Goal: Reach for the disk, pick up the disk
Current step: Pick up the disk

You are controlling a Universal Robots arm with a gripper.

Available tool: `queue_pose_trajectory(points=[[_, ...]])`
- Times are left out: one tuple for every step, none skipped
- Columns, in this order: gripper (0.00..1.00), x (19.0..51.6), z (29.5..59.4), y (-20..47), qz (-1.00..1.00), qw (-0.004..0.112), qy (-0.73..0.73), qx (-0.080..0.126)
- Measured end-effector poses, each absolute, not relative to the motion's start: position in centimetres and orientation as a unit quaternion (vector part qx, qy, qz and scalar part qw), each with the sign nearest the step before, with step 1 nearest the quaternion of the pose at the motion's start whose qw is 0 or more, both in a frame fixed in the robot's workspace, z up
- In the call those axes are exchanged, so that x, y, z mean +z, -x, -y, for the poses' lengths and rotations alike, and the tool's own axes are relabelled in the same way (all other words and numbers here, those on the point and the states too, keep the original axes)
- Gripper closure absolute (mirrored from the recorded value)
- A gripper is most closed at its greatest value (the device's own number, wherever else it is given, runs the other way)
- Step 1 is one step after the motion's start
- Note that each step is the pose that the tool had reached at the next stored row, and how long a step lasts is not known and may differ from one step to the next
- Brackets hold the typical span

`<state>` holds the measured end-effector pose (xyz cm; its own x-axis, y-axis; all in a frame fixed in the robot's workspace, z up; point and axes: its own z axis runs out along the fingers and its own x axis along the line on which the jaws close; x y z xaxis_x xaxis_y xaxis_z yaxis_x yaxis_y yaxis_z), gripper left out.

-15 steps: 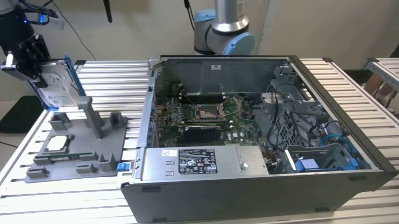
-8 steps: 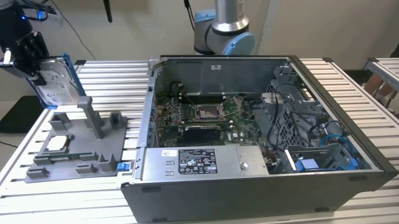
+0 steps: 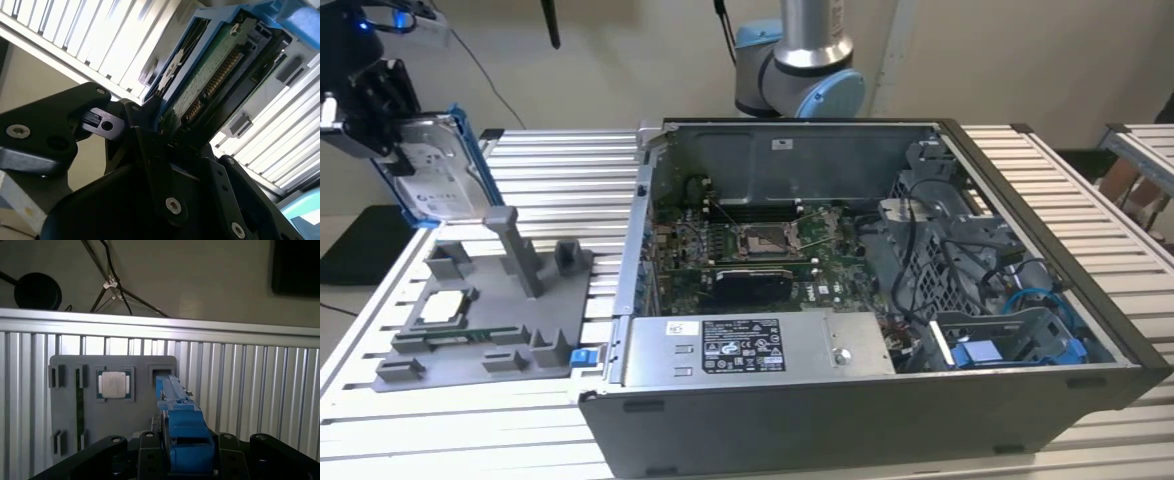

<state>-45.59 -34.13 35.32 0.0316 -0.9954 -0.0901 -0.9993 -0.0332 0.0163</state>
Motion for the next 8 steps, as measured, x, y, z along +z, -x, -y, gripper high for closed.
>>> queue_pose_trajectory(points=[[1.0, 35.43, 34.13, 45.59, -0.695, 0.025, 0.718, 0.038], [1.0, 35.53, 34.13, 45.59, -0.695, 0.026, 0.718, 0.038], [1.0, 35.61, 34.13, 45.59, -0.695, 0.026, 0.718, 0.038], [1.0, 35.71, 34.13, 45.59, -0.695, 0.026, 0.718, 0.038], [1.0, 35.81, 34.13, 45.59, -0.695, 0.026, 0.718, 0.038], [1.0, 35.9, 34.13, 45.59, -0.695, 0.026, 0.718, 0.038], [1.0, 36.01, 34.13, 45.59, -0.695, 0.026, 0.718, 0.038], [1.0, 36.1, 34.13, 45.59, -0.695, 0.026, 0.718, 0.038]])
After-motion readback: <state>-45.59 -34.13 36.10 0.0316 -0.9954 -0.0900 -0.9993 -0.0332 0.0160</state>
